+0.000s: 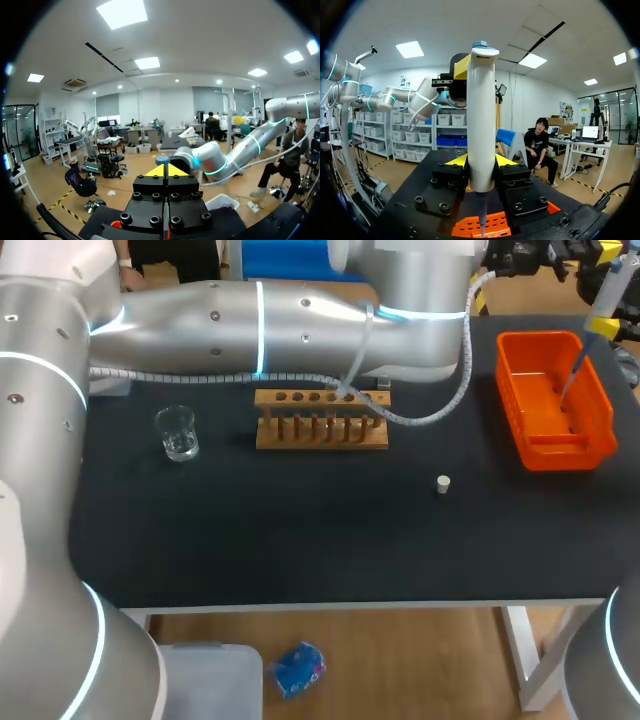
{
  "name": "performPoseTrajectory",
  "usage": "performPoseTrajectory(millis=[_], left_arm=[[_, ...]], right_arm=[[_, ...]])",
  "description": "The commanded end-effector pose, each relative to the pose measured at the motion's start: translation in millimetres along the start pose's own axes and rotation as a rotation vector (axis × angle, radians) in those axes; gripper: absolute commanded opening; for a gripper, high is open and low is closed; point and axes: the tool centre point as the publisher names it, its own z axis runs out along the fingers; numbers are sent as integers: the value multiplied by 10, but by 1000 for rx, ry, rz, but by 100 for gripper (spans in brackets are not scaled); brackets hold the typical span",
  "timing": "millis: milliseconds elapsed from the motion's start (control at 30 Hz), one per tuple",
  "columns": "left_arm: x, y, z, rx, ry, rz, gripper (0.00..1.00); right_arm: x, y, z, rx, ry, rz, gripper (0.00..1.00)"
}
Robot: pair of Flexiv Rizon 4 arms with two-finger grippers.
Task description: Invert the test tube, pick up the pipette, mount the tip to pipette, aspirate from beaker and dispense into the tube, eject the tip, return the pipette, and cap with the stopper.
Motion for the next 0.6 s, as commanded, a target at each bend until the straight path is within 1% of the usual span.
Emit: performPoseTrajectory(millis=[33,600], left_arm=[[-6,54,89,162,-3,-4,0],[7,129,104,131,-6,-22,0]], right_arm=[[-10,2,-5,1,3,0,0],[-10,2,-5,1,3,0,0]])
